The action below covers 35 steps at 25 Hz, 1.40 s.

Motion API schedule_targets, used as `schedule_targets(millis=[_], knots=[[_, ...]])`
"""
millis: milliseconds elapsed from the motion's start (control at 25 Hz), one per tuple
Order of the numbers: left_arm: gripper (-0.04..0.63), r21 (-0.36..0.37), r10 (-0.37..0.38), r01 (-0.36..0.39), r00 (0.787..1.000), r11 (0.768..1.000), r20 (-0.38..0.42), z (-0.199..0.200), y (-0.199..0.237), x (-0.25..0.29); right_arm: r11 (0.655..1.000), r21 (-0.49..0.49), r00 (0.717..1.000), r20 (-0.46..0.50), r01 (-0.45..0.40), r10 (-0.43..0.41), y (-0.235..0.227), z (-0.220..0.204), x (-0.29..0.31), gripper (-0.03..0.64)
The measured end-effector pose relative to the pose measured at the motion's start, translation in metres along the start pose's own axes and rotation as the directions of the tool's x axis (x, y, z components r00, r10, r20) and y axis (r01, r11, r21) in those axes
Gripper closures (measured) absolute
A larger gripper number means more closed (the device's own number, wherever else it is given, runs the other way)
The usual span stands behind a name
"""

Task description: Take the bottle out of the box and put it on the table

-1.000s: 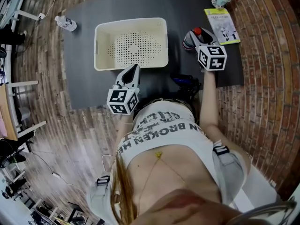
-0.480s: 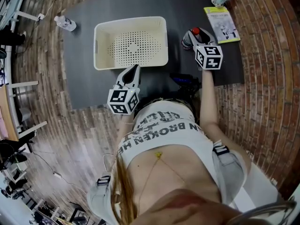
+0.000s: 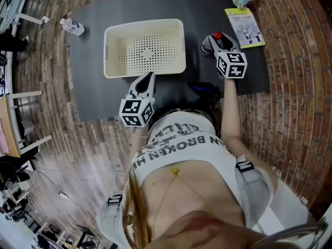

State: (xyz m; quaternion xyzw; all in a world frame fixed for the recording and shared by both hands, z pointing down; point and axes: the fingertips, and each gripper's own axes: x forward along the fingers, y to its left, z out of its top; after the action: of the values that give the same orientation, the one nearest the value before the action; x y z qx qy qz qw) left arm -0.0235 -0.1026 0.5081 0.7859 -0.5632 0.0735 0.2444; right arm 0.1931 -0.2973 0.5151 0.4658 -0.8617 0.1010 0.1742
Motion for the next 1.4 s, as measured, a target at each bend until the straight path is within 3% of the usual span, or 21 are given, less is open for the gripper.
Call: schedule_targets(millis=[1400], knots=[[0.591, 0.006, -0.022, 0.022, 1.000, 1.000, 0.000, -0.0023, -0.0030, -0.0020, 1.000, 0.011, 1.000, 0.026, 0.013, -0.014, -0.0002, -0.0026, -0.0019, 0.451]])
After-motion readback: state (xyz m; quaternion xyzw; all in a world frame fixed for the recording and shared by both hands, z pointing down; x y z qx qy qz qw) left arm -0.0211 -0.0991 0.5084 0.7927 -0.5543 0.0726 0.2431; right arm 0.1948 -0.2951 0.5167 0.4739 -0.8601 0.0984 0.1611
